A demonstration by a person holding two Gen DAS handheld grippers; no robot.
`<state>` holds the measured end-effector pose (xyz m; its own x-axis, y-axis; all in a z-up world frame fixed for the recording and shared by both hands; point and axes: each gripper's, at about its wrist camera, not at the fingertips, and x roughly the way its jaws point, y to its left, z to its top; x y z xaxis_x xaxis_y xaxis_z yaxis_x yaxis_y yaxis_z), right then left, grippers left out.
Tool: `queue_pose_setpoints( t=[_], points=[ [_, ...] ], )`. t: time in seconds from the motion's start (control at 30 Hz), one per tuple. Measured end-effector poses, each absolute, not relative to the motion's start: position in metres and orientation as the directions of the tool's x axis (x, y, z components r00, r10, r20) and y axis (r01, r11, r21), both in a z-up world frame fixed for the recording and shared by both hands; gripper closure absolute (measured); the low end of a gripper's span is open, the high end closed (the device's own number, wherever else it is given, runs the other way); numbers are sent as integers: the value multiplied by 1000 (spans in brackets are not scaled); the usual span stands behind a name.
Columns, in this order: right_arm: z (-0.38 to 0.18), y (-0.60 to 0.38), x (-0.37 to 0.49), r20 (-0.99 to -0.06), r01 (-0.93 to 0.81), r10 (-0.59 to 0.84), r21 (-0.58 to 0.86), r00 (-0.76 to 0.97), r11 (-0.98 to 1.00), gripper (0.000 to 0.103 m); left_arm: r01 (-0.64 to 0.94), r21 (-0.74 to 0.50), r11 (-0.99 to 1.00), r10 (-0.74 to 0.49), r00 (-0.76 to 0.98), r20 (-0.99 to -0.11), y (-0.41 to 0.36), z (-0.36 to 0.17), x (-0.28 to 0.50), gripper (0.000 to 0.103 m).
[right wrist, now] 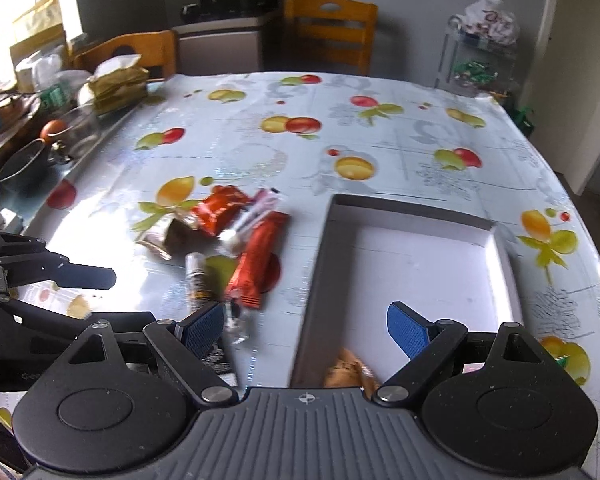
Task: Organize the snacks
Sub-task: 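Move the left gripper to the clear nut bag while right approaches candies, then grasp the clear nut bag with left while right grasps a brown-wrapped candy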
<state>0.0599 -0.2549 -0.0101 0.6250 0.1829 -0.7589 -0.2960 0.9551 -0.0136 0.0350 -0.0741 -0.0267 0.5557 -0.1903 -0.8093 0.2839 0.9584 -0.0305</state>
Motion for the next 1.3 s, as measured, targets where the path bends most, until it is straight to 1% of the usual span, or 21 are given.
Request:
queue_pose_setpoints(
  t=[0.1, 0.23, 0.37, 0.47, 0.63, 0.7, 0.8, 1.13, 1.3],
  points=[
    [-11, -248, 60, -760, -321, 203, -8, 617, 947, 15, 269, -34, 963, -182, 551, -814, -69, -29, 32, 53],
    [-13, -239, 58, -768, -362, 233, 2, 597, 932, 23, 259, -40, 965, -178, 537, -824, -65, -33, 30, 53],
    [-20, -231, 55, -785, -397, 253, 10, 566, 918, 33, 256, -52, 965, -182, 514, -838, -64, -41, 25, 52],
    [-26, -228, 52, -798, -415, 261, 15, 543, 910, 36, 255, -62, 965, -186, 496, -848, -64, -47, 22, 52],
    [-34, -226, 48, -818, -435, 267, 23, 510, 900, 37, 263, -72, 962, -194, 475, -858, -69, -53, 17, 52],
    [-36, -226, 47, -822, -439, 266, 22, 503, 898, 37, 265, -68, 962, -192, 474, -859, -71, -55, 16, 49],
    [-39, -228, 44, -828, -442, 266, 25, 493, 897, 37, 265, -65, 962, -188, 472, -861, -74, -57, 15, 48],
    [-46, -230, 43, -842, -449, 270, 37, 466, 893, 37, 237, -59, 970, -169, 476, -863, -70, -60, 19, 48],
    [-51, -225, 42, -853, -471, 268, 30, 448, 882, 39, 211, -86, 974, -180, 482, -858, -62, -60, 16, 48]
  ],
)
